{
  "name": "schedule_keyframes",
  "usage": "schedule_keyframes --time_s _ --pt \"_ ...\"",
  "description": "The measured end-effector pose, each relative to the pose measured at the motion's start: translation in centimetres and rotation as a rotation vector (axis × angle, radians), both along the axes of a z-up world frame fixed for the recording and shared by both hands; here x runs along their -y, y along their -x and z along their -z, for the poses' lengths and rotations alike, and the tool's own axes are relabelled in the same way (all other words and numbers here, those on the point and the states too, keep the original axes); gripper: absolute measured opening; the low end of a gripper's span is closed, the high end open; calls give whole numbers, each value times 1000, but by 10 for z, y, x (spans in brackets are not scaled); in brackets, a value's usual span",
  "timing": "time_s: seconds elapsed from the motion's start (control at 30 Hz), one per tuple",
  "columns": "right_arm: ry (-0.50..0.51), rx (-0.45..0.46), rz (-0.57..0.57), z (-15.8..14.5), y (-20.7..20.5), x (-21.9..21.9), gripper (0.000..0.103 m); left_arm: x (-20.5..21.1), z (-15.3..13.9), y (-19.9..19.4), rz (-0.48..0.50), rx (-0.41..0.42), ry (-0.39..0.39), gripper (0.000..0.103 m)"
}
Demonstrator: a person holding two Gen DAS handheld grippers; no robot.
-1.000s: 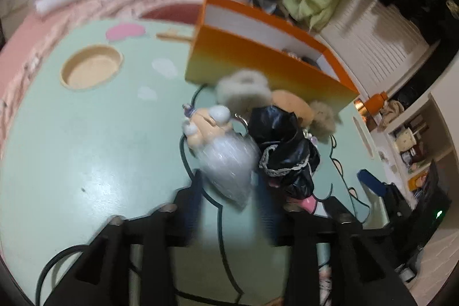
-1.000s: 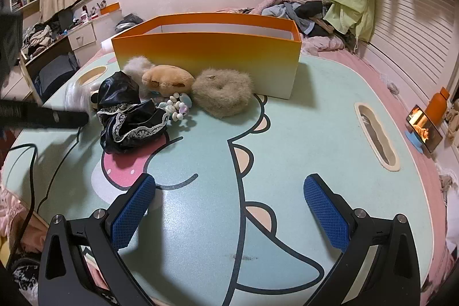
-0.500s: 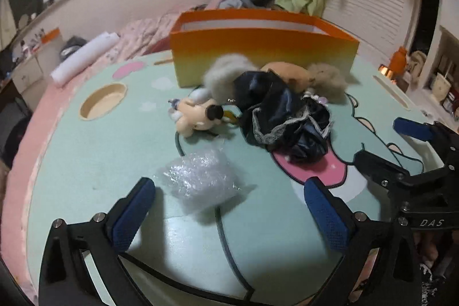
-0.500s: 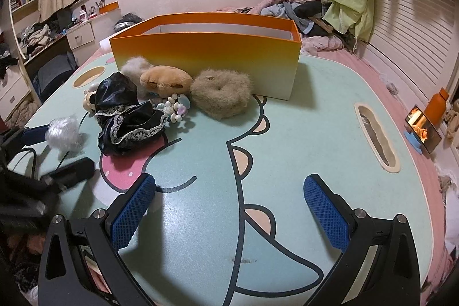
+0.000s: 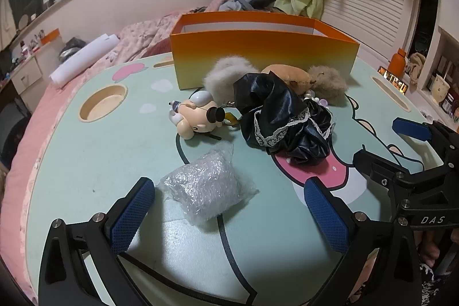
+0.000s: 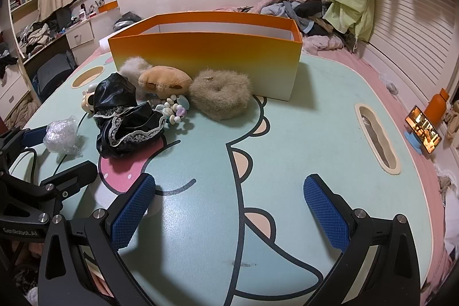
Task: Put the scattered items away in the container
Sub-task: 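Lift the plastic bag out and set it on the table, left gripper, then reach into the box and grasp the brown printed card box, right gripper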
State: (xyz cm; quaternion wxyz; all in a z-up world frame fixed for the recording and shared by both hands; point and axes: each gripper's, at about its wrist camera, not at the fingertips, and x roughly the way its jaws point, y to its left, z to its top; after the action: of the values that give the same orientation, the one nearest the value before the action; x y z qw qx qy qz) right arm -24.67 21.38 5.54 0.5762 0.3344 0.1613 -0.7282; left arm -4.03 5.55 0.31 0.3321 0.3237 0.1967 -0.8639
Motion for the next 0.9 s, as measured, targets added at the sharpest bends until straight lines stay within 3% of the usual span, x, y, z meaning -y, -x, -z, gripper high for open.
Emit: schedule_keyframes --time_s 0.2,0.3,0.47,0.53,0.67,0.73,0.8,0.9 --pt "-41 13 -20 -2 3 5 103 0 0 0 -1 -2 -2 103" --pt "-50 78 -53 -13 15 13 103 0 0 1 1 -4 -3 103" --pt "99 130 -53 -81 45 31 103 0 0 1 1 -4 -2 103" --pt "116 140 -86 -109 54 55 103 0 0 1 1 -5 -3 103" --pt "8 209 -155 -123 66 126 102 0 0 1 0 -5 -3 103" --pt "-87 273 -168 -108 71 162 92 0 0 1 0 -5 -3 103" --pt "-168 290 -158 -91 75 189 75 -1 -1 0 1 -7 -2 103" --pt "-271 305 -112 -62 84 216 65 0 -1 1 5 -11 -1 103"
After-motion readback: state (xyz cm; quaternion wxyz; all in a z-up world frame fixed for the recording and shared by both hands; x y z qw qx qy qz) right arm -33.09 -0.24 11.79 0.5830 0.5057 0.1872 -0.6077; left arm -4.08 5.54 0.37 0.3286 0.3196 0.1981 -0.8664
